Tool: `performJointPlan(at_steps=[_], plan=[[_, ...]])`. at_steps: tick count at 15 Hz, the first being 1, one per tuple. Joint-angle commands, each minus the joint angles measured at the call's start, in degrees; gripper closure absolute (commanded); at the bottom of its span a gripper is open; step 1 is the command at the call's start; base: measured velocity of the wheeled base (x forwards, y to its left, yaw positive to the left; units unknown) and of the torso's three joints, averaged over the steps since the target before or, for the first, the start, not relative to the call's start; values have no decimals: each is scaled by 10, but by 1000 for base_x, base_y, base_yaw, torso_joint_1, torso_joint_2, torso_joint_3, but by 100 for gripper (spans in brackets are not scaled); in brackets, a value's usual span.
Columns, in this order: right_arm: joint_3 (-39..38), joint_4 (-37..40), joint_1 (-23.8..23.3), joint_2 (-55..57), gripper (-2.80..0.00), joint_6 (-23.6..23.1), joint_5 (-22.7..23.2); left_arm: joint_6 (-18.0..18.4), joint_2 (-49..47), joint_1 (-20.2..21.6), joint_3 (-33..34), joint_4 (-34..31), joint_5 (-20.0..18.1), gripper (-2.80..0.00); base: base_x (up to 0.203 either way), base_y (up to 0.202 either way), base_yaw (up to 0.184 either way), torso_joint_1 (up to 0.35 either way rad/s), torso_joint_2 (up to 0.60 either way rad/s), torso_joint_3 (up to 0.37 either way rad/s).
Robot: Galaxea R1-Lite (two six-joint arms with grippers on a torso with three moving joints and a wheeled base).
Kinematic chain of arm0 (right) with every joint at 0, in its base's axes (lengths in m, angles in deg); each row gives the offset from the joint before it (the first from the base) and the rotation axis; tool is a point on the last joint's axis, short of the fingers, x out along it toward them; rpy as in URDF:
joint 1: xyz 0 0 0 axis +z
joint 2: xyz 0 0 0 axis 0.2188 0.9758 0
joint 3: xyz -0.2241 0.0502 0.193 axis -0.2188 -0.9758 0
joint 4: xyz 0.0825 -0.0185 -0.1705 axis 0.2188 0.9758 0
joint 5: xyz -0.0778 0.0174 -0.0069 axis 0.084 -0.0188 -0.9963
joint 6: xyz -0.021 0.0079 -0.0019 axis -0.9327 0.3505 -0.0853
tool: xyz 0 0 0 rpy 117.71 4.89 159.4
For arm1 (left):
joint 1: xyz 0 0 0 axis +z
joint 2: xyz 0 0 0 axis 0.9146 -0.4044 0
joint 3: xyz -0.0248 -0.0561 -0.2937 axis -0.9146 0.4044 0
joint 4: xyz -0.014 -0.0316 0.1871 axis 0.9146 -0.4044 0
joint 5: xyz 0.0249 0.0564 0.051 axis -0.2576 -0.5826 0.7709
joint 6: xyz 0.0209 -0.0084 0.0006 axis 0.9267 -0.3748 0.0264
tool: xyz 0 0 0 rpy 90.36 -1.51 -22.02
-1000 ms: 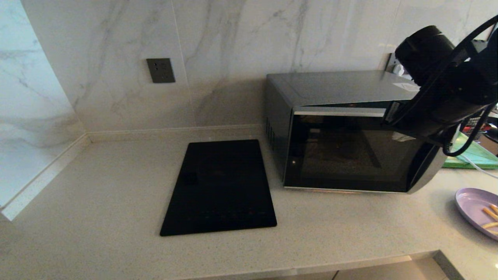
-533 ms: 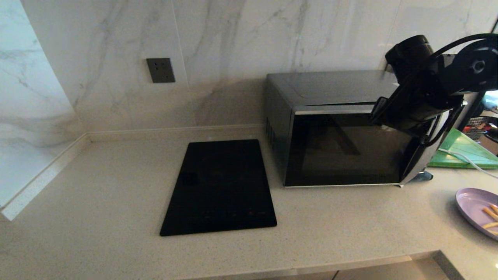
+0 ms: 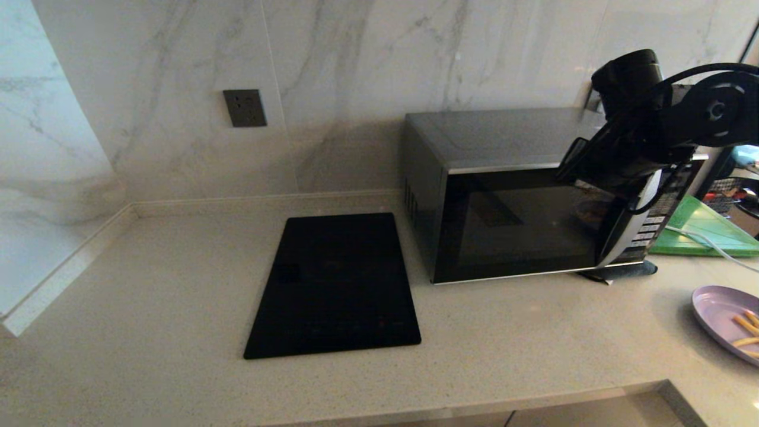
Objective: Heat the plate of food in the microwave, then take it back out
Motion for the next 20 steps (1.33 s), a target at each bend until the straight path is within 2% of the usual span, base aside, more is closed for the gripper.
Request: performJointPlan(at_steps=[1,5,7,10,13,17,20], plan=[[0,-2,0,1,0,2,1,0,-1,0,0,-1,0,0,0,0,0,0,0,0],[-8,7,0,-17,0,1,0,0,-1,0,0,-1,0,0,0,0,0,0,0,0],[-39,12,-1,-43,0,-3,0,0,-1,0,0,-1,0,0,0,0,0,0,0,0],[-145,11,-1,-116,0,-30,-1,0,-1,0,0,-1,0,0,0,0,0,0,0,0],[-269,9,-13,-221,0,-76,-2,0,-1,0,0,-1,0,0,0,0,0,0,0,0],[-408,6,-60,-368,0,-110,-10,0,-1,0,0,-1,0,0,0,0,0,0,0,0],[-481,-11,-84,-490,0,-132,-10,0,-1,0,0,-1,0,0,0,0,0,0,0,0]])
